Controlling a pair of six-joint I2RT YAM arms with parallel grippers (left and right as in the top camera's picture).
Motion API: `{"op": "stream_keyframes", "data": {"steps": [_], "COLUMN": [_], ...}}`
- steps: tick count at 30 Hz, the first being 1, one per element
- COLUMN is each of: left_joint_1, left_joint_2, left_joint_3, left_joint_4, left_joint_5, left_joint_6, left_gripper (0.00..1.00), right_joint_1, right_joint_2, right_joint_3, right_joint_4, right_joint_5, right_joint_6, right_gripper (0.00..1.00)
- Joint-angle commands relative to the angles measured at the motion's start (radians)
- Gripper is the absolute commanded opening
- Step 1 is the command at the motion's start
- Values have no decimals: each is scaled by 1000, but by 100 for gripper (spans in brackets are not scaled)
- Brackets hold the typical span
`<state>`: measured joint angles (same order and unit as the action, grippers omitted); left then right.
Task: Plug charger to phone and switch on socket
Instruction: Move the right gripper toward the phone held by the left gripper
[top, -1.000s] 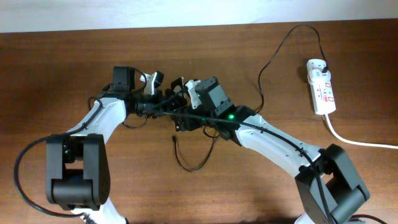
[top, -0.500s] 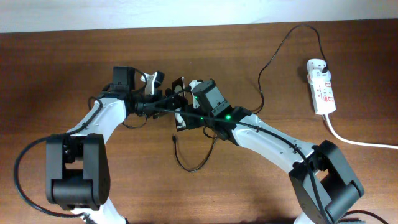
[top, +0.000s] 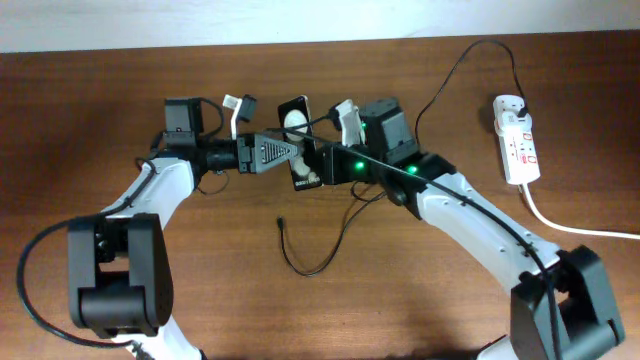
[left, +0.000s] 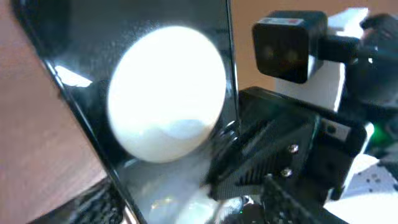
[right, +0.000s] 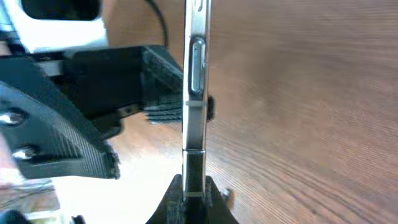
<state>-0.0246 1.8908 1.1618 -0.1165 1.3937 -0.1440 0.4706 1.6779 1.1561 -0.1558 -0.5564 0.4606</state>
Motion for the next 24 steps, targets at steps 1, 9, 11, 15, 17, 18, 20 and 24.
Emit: {"op": "stream_keyframes", "data": {"steps": [1,9,11,15,17,18,20,24], "left_joint_1": [-23,-21,-20,-20,-20,-20,-20,-20], "left_joint_2": [-29,-246,-299,-431,-475,-480,-481,-481], "left_joint_3": [11,11,11,11,11,11,11,11], "left_joint_4": [72,322,366,518,521,521,520,550], "left_joint_5": [180,180,180,180,180,180,180,180], "left_joint_6": [-1,-319,-382,-522,-521,-521,-521,-522], "left_gripper": [67,64,63,64,64,64,64,64], "right_joint_1": [15,-3,-15,-39,-42,-42,-42,-68], "right_joint_2": [-4,-4,-3,-4,-4,-4,-4,-4], "right_joint_3": [13,13,13,13,13,13,13,13], "right_joint_4": [68,224,309,479,561,595,647,686], "right_joint_5": [-171,-320,-395,-546,-580,-589,-595,-600], "right_joint_6": [-11,-41,-40,-37,3,25,55,58], "right_gripper": [4,4,4,4,4,4,4,4]}}
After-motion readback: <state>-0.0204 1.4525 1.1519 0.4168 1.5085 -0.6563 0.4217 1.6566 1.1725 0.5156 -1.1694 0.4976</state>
